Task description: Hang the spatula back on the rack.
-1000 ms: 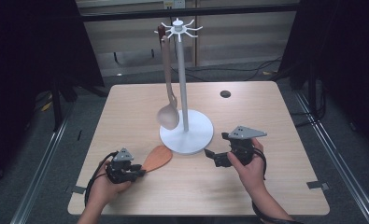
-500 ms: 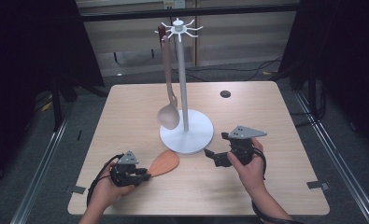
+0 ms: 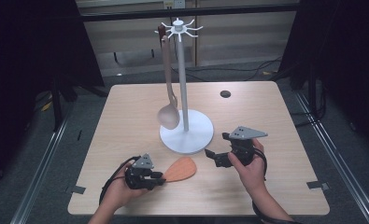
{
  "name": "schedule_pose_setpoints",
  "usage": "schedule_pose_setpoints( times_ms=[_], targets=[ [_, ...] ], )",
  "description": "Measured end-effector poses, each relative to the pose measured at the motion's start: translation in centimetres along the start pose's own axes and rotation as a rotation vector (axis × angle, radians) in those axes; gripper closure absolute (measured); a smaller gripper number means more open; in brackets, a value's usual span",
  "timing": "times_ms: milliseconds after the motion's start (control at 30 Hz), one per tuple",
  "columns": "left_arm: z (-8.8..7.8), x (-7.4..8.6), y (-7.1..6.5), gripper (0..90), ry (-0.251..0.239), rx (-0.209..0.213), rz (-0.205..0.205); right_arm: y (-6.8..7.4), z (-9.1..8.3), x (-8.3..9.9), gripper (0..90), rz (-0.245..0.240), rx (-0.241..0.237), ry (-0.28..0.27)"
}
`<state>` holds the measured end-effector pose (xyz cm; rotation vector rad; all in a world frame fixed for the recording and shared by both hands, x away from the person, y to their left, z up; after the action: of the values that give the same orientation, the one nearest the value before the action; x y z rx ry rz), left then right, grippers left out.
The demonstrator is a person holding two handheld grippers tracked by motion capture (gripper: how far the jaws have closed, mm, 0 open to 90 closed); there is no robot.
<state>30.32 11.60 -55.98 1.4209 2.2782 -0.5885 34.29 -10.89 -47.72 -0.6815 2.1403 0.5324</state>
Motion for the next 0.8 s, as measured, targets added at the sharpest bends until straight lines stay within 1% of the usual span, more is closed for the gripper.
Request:
schedule_pose_setpoints(
  times_ms=[33,67,100,133,167,200,233,300,333,367,433,467,500,533,567,600,633,667,700,733,767,800],
  targets=[
    [0.3,-0.4,-0.2,68.8,-0.008,0.007,0.013,0.0,0.0,0.1,6.0,0.002,0.001,0.001],
    [0.4,-0.5,-0.3,68.8,0.010,0.011,0.013,-0.1,-0.1,0.2,6.0,0.001,0.004,0.000],
    [0.6,-0.8,-0.4,68.7,-0.011,0.019,0.020,-0.1,-0.3,0.3,6.0,0.003,0.006,0.002],
    [0.7,-1.0,-0.4,68.7,0.005,0.014,0.026,-0.2,-0.3,0.3,6.0,0.003,0.007,0.000],
    [1.0,-1.3,-0.5,68.7,-0.003,0.020,0.029,-0.3,-0.5,0.4,6.0,0.005,0.011,0.000],
    [1.2,-1.6,-0.6,68.6,-0.003,0.026,0.040,-0.4,-0.6,0.5,6.0,0.008,0.016,0.002],
    [1.5,-2.0,-0.6,68.6,-0.015,0.030,0.037,-0.5,-0.8,0.7,6.0,0.015,0.020,0.001],
    [1.9,-2.6,-0.8,68.6,-0.023,0.037,0.036,-0.7,-1.2,0.9,6.0,0.018,0.030,0.001],
    [2.1,-2.9,-0.8,68.7,-0.017,0.045,0.048,-0.8,-1.3,1.0,6.0,0.022,0.033,0.000],
    [2.4,-3.3,-0.8,68.6,-0.021,0.041,0.057,-0.9,-1.5,1.2,6.0,0.027,0.037,0.000],
    [2.9,-4.1,-1.1,68.7,-0.009,0.054,0.074,-1.2,-1.9,1.5,6.0,0.030,0.047,0.000],
    [3.3,-4.5,-1.3,68.6,-0.035,0.059,0.069,-1.4,-2.1,1.6,6.0,0.034,0.052,0.001],
    [3.4,-4.7,-1.3,68.6,-0.012,0.059,0.087,-1.5,-2.2,1.7,6.0,0.039,0.055,0.000],
    [3.6,-5.0,-1.5,68.4,-0.030,0.059,0.083,-1.6,-2.3,1.8,6.0,0.043,0.058,0.000],
    [3.6,-4.9,-1.5,68.0,0.008,0.032,0.106,-1.7,-2.5,1.8,6.0,0.042,0.060,-0.003],
    [3.7,-5.1,-1.6,65.7,0.009,0.012,0.129,-1.7,-2.5,1.8,6.0,0.044,0.061,-0.003],
    [3.7,-5.2,-2.0,60.0,0.006,0.020,0.131,-1.8,-2.6,1.8,6.0,0.041,0.063,-0.006],
    [3.5,-5.1,-2.1,56.9,0.017,0.024,0.134,-1.8,-2.6,1.8,6.0,0.044,0.063,-0.006],
    [3.3,-5.3,-2.4,54.5,-0.013,0.034,0.111,-1.8,-2.6,1.7,6.0,0.043,0.062,-0.008],
    [3.1,-5.0,-2.3,50.8,0.009,0.028,0.103,-1.7,-2.5,1.7,6.0,0.047,0.056,-0.005],
    [3.0,-4.9,-2.2,48.6,-0.019,0.024,0.079,-1.7,-2.4,1.7,6.0,0.046,0.055,-0.003],
    [2.8,-4.7,-1.8,46.6,-0.026,0.012,0.070,-1.7,-2.3,1.6,6.0,0.041,0.054,-0.006]
  ],
)
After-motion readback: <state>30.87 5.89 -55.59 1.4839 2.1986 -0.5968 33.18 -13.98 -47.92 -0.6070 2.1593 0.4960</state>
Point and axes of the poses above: each handheld gripper's, and its own axes: z roughly forward along the jaws, x roughly out of its underside, y roughly to its left, the point moved 9 cm from there along z, roughly forward along the jaws, and after that the axes turned 10 degrees about y, right-handed, at the moved point
